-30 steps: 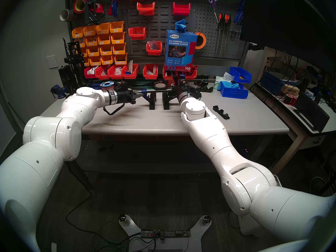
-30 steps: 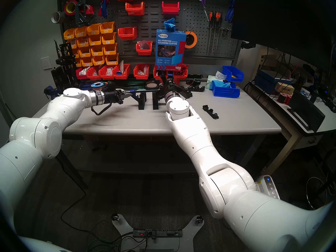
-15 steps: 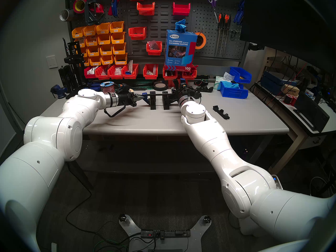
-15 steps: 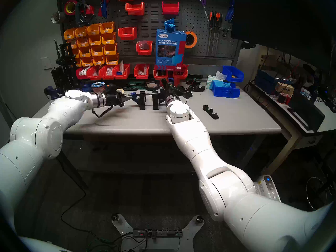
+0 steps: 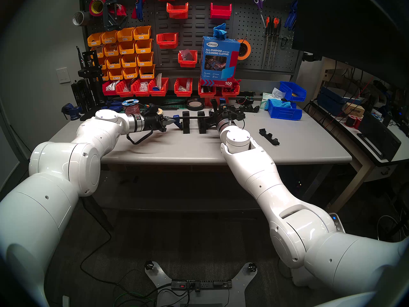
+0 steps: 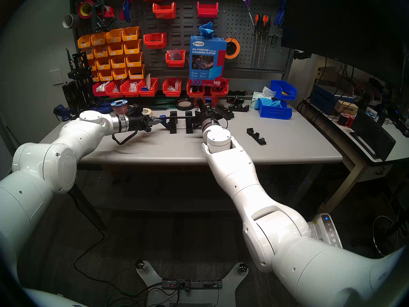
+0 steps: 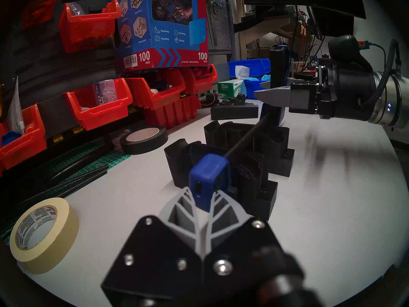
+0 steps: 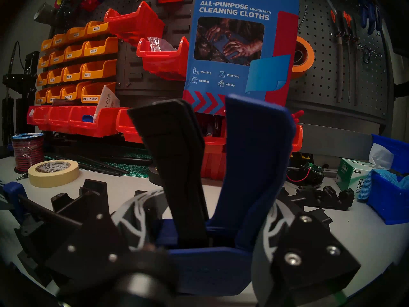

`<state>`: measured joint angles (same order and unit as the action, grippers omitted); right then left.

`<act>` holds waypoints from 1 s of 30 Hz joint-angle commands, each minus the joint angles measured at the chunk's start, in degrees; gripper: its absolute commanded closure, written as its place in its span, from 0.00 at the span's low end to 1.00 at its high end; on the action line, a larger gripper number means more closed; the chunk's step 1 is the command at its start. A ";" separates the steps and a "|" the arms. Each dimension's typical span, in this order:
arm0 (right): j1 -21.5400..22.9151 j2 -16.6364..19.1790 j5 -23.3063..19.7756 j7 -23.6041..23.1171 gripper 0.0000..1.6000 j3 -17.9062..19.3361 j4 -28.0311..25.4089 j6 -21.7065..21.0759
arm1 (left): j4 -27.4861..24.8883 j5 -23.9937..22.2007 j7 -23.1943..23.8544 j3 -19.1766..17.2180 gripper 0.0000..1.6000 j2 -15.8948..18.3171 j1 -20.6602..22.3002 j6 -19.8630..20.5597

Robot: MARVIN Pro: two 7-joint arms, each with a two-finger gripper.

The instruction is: Clamp the two 3D printed pieces together with the clamp

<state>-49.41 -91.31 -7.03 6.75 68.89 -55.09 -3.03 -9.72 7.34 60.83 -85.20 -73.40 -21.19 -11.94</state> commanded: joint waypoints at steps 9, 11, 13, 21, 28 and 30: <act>2.84 -1.20 0.23 -0.22 1.00 -0.41 -1.95 1.38 | -1.19 -0.15 -0.62 -0.36 1.00 -0.91 3.50 -0.24; 3.24 -1.30 0.26 -0.21 1.00 -0.42 -1.49 1.34 | -1.19 -0.07 -0.89 -0.36 1.00 -1.00 3.54 -0.17; 3.39 -1.35 0.27 -0.21 1.00 -0.42 -1.27 1.36 | -1.18 -0.02 -1.01 -0.35 1.00 -1.03 3.55 -0.14; 4.35 -1.69 0.35 -0.16 1.00 -0.43 0.51 1.35 | -0.99 0.27 -2.14 -0.30 1.00 -1.13 3.52 0.06; 5.38 -2.06 0.37 -0.01 1.00 -0.35 2.23 1.50 | -0.88 0.45 -2.93 -0.29 1.00 -1.29 3.56 0.15; 5.65 -2.15 0.38 0.03 1.00 -0.32 2.74 1.57 | -0.85 0.51 -3.13 -0.27 1.00 -1.33 3.56 0.17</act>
<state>-47.39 -91.89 -6.79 6.76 68.72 -52.04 -2.65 -9.41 8.09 58.13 -85.25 -73.90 -21.05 -11.86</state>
